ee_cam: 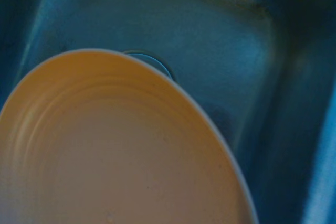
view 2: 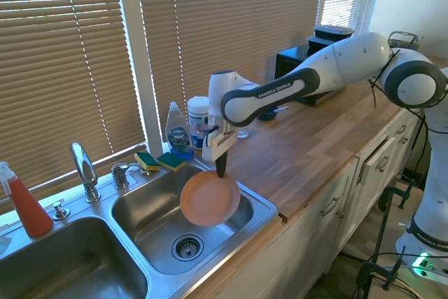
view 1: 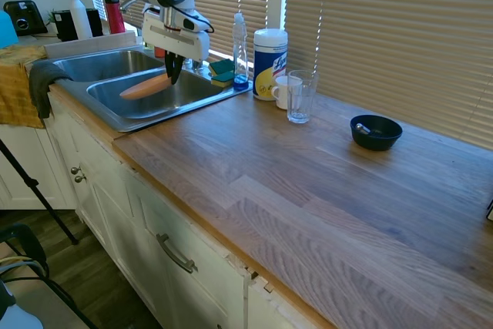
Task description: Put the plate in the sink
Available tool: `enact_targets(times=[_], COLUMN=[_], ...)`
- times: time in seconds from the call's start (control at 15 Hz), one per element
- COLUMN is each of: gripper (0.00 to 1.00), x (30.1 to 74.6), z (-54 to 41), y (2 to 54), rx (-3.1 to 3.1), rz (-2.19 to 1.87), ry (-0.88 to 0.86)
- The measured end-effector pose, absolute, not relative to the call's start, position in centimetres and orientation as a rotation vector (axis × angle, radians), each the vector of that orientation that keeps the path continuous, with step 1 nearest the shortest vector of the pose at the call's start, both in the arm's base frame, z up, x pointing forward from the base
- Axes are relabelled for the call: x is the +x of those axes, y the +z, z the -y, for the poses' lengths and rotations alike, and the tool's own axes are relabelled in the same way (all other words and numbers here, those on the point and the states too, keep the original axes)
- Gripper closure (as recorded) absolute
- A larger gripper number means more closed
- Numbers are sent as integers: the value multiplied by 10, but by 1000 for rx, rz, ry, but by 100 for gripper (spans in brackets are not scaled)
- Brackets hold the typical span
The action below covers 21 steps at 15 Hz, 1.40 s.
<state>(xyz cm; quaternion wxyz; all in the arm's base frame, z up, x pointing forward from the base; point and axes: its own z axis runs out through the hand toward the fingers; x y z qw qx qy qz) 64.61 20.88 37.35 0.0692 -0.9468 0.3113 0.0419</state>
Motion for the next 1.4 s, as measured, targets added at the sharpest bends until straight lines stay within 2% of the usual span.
enact_targets(times=[0.53, 0.6, 1.07, 1.4], gripper=[100, 0, 0, 0], x=[697, 702, 716, 717], z=[-269, -272, -272, -276], y=[305, 294, 262, 274], rx=[-2890, -2895, -2914, -2910], rz=[-1012, -1027, -1075, -1065], ry=[134, 142, 191, 174])
